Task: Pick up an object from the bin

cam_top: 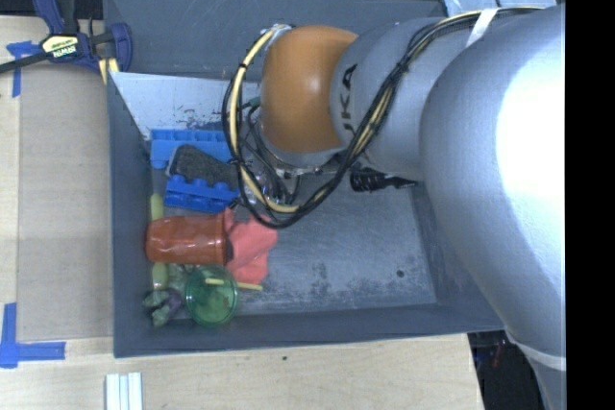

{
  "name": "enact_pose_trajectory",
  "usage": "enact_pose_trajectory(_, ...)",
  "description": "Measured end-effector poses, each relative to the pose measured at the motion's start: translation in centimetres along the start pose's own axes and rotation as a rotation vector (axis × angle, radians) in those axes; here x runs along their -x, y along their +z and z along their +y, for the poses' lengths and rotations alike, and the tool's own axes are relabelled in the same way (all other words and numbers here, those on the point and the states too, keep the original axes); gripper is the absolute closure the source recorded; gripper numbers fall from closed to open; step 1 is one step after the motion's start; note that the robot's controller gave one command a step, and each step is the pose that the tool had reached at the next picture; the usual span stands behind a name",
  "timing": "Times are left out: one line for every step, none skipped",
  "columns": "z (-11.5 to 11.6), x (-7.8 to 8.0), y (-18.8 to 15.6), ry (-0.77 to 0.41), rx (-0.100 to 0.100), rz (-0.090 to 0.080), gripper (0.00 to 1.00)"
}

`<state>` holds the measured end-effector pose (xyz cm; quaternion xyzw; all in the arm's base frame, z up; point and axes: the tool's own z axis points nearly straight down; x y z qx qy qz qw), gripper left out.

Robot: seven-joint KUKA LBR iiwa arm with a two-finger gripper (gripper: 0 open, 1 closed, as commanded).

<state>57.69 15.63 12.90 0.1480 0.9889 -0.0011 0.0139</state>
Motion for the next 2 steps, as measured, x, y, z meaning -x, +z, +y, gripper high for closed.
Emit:
enact_pose_trajectory(0.1,0.3,-3.0,0.0,0.004,-0.006,1.0)
enact_pose_trajectory(0.1,0.4,-4.7,-0.001,0.006,-0.009,1.0)
